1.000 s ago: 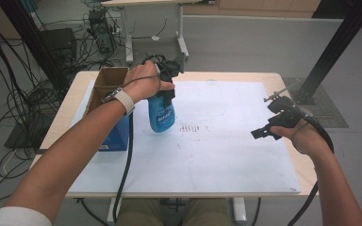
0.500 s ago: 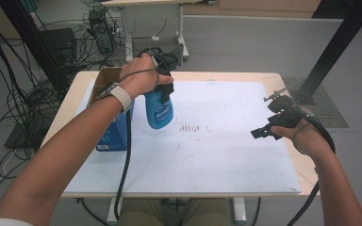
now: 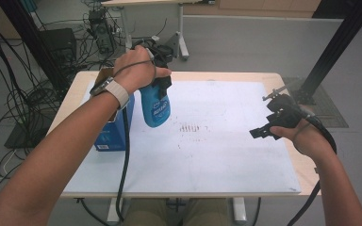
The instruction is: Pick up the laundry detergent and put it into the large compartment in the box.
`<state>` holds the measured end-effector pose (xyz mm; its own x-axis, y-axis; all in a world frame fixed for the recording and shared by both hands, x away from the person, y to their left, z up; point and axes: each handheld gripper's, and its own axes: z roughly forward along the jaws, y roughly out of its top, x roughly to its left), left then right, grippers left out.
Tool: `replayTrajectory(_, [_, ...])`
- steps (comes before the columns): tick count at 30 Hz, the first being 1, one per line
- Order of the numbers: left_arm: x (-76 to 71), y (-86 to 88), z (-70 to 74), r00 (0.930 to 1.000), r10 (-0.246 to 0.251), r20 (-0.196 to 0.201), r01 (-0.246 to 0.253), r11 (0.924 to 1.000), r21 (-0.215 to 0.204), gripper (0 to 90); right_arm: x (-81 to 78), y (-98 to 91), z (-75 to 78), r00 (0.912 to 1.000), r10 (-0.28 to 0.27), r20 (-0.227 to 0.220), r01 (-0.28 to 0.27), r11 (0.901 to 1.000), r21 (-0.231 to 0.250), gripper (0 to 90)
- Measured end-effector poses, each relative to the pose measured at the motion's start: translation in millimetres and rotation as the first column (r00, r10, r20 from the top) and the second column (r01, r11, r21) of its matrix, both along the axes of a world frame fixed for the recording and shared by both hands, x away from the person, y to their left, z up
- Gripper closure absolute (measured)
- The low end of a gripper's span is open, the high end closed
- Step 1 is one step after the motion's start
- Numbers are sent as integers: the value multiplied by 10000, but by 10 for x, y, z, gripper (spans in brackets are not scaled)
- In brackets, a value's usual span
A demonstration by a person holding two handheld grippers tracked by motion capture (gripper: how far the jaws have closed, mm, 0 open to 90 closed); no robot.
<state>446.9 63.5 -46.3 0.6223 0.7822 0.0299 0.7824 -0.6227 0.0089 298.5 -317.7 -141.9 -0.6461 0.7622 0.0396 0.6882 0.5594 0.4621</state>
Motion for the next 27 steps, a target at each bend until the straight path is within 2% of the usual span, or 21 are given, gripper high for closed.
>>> replayTrajectory(12, [-118,28,257,9990,401,177,-400,9992,-96,376,-31,12,19,9994,223,272,-227,9996,137,123])
replayTrajectory(15, [-148,33,292,9985,493,239,-491,9987,-102,376,-31,11,18,9992,279,293,-284,9995,169,123])
replayTrajectory(27, [-169,81,404,9964,840,67,-839,9962,-225,375,6,48,48,9981,483,369,-490,9986,174,123])
